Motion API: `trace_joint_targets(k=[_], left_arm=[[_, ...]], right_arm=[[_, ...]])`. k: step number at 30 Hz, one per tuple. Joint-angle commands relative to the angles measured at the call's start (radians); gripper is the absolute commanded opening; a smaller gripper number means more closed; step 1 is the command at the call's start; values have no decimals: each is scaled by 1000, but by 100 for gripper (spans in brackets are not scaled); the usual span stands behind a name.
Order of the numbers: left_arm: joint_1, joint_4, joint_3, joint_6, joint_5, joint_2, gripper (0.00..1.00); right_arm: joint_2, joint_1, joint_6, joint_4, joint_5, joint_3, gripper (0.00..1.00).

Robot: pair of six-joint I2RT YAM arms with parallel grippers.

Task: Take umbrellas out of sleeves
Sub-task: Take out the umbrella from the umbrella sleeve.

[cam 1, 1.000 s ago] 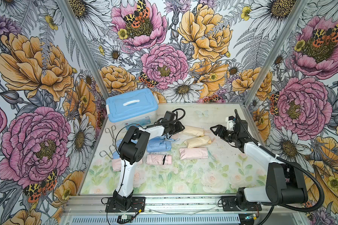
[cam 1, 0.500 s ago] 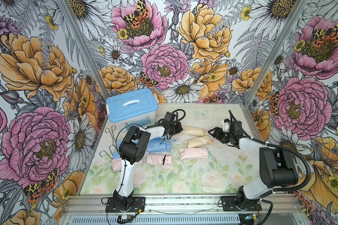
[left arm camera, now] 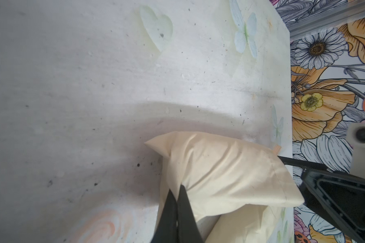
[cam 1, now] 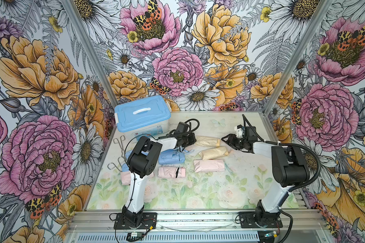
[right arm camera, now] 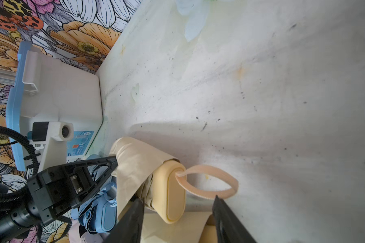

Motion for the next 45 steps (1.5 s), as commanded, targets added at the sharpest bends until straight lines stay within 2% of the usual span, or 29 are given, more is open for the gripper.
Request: trace_joint_targets(k=[1,8,19,29,35,45], left_arm=[[15,-52,-29,6,-60,-6,0],[12,-48,-28,2,-55,-5,0],[10,-41,-26,-3,-50,0,0],[10,-38,-24,-6,-45,1,0],[13,-36,-26,-6,-46,-6,0],[35,-11,-57,-13,-43,-24,0]], right_arm=[[30,15,-9,49,-41,20,55],[67,31,-6,100,-80,15,49],[129,53,18,214,-121,21,45],[172,67,123,406,-179,-6,37],[179,70,166,461,-186,-15,17],[172,51,218,519,-192,-31,2]])
